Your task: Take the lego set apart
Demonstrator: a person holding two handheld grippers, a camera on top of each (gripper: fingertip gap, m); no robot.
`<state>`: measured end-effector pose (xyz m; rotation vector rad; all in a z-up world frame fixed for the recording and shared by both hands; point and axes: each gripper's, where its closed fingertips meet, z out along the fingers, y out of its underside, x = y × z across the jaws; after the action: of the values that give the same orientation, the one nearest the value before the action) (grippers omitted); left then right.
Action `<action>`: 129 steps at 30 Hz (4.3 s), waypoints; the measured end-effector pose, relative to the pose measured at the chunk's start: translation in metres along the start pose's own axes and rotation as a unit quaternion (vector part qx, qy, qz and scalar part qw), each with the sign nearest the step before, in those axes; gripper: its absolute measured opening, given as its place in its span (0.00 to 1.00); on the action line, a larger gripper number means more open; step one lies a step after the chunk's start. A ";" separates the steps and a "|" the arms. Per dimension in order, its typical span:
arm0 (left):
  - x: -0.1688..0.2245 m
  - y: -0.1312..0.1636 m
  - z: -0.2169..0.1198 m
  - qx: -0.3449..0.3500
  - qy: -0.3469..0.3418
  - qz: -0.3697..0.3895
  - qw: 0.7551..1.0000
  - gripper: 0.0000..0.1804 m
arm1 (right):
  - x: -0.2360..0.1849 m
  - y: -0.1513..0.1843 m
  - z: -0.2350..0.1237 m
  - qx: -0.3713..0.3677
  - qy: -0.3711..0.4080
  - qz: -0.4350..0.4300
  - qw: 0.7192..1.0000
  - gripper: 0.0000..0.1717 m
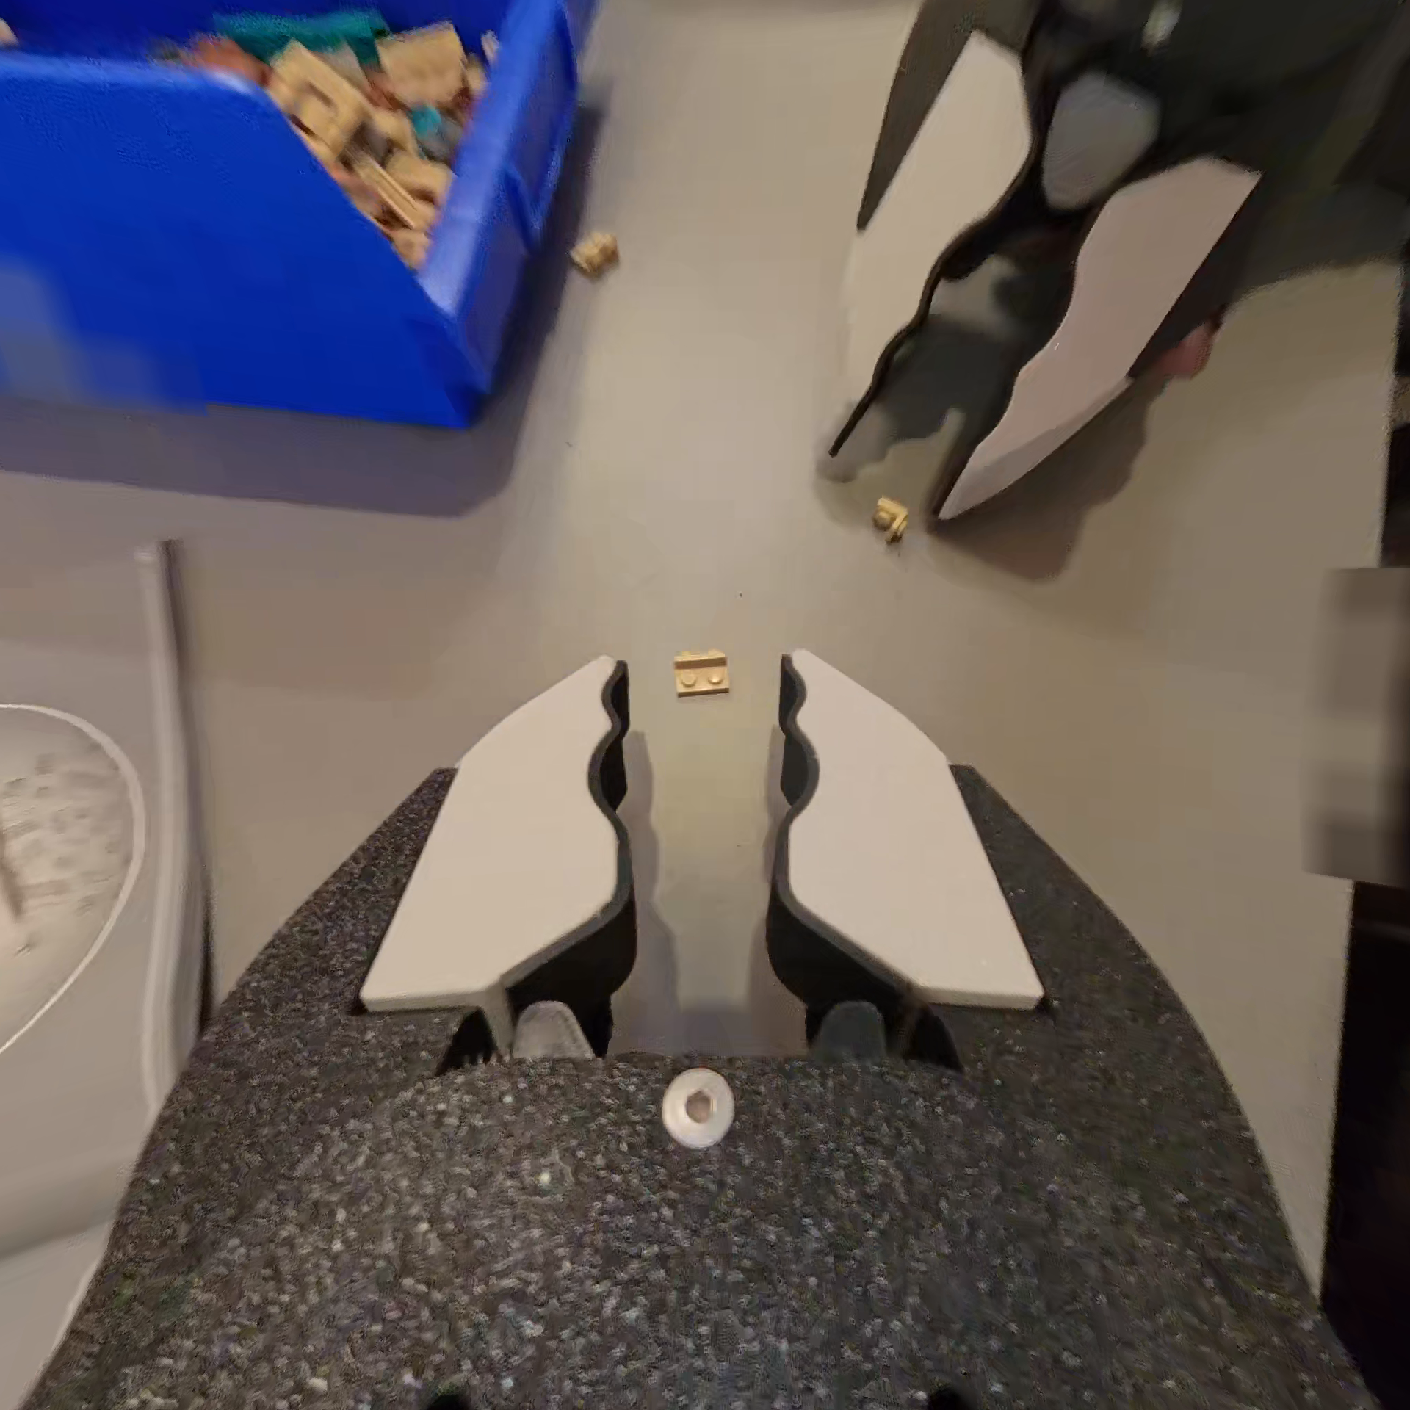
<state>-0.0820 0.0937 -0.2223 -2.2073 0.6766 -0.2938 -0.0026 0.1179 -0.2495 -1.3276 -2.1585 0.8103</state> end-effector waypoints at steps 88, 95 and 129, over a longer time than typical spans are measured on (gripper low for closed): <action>-0.037 -0.030 -0.014 0.156 -0.150 -0.040 0.976 0.18 | 0.132 0.033 -0.033 -0.014 0.165 0.153 0.974 0.14; -0.039 -0.028 -0.016 0.158 -0.152 -0.049 0.974 0.18 | 0.141 0.040 -0.017 -0.043 0.178 0.139 0.973 0.10; -0.040 -0.027 -0.006 0.156 -0.154 -0.049 0.975 0.17 | 0.129 0.014 -0.090 0.136 0.272 0.093 0.948 0.17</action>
<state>-0.1082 0.1269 -0.1980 -1.9305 0.3277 -0.0936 0.0117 0.2602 -0.1836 -1.4169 -1.4573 0.6786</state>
